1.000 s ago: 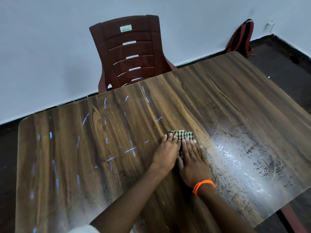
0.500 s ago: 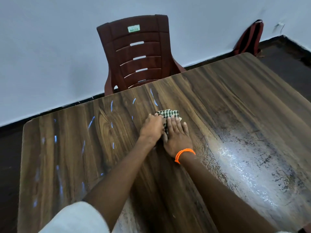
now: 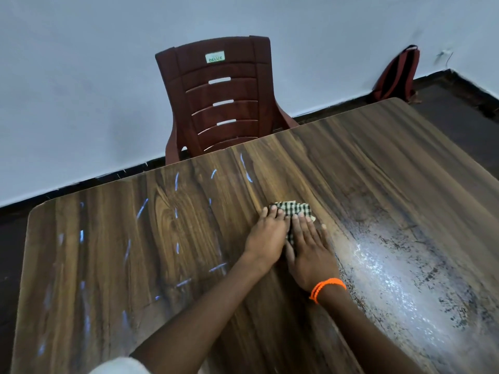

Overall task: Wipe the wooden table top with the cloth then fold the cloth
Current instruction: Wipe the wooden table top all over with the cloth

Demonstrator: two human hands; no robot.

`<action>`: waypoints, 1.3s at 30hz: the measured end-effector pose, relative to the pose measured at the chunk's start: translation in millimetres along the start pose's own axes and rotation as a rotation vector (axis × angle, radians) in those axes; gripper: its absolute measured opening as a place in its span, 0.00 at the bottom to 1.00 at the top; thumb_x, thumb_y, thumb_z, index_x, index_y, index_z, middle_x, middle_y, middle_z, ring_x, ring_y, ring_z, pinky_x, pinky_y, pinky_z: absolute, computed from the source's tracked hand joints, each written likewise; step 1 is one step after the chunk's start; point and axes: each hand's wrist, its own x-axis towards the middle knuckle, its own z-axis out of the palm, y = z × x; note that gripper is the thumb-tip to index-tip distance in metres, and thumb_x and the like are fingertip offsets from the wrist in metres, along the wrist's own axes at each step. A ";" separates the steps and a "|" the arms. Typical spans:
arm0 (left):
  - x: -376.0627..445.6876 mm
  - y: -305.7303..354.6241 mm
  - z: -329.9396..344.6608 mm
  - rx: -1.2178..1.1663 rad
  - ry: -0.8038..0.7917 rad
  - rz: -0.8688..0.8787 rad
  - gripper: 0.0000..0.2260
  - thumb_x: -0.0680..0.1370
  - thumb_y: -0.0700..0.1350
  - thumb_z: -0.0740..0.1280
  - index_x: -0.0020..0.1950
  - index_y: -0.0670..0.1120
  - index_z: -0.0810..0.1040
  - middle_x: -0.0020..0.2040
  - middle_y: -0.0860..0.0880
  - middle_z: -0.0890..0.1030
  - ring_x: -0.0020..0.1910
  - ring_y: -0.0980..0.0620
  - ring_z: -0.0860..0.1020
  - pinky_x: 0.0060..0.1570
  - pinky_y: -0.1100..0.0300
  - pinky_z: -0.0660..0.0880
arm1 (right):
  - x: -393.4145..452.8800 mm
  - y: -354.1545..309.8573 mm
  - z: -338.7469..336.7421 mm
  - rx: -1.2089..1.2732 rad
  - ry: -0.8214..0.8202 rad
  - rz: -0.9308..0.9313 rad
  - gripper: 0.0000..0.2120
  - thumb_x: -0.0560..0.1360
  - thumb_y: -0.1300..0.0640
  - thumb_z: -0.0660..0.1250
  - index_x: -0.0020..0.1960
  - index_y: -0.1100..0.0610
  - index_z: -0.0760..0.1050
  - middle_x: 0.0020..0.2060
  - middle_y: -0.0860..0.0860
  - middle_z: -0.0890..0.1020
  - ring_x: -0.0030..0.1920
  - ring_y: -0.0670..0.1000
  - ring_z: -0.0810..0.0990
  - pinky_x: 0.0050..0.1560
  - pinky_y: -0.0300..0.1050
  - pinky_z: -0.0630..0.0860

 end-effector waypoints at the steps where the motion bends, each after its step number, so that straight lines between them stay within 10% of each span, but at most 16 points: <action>1: 13.3 -1.1 -1.6 -0.003 0.005 0.003 0.20 0.81 0.41 0.57 0.73 0.45 0.68 0.71 0.43 0.71 0.75 0.43 0.63 0.76 0.49 0.55 | 14.0 3.9 -1.1 0.003 0.002 0.018 0.31 0.81 0.41 0.44 0.80 0.53 0.47 0.80 0.49 0.53 0.79 0.47 0.46 0.78 0.53 0.43; 15: 27.3 -103.7 -34.1 -0.221 0.008 -0.412 0.11 0.81 0.42 0.60 0.60 0.41 0.76 0.60 0.40 0.77 0.60 0.39 0.76 0.60 0.49 0.74 | 108.0 -83.5 5.2 0.144 0.006 -0.118 0.31 0.81 0.43 0.48 0.80 0.55 0.48 0.80 0.50 0.52 0.79 0.48 0.44 0.78 0.52 0.38; 27: -45.2 -46.9 -0.1 -0.065 -0.108 -0.300 0.19 0.82 0.44 0.59 0.74 0.47 0.67 0.74 0.43 0.67 0.73 0.42 0.65 0.69 0.51 0.67 | 6.1 -51.7 7.0 0.027 0.001 -0.205 0.32 0.81 0.40 0.45 0.80 0.52 0.46 0.79 0.49 0.53 0.79 0.47 0.47 0.78 0.53 0.40; 39: 82.7 -89.0 -23.8 -0.275 0.143 -0.273 0.13 0.83 0.41 0.56 0.60 0.40 0.78 0.62 0.40 0.77 0.65 0.41 0.73 0.68 0.51 0.67 | 152.3 -36.5 1.6 0.064 -0.034 -0.009 0.32 0.80 0.39 0.42 0.80 0.51 0.43 0.80 0.47 0.47 0.79 0.45 0.42 0.78 0.52 0.38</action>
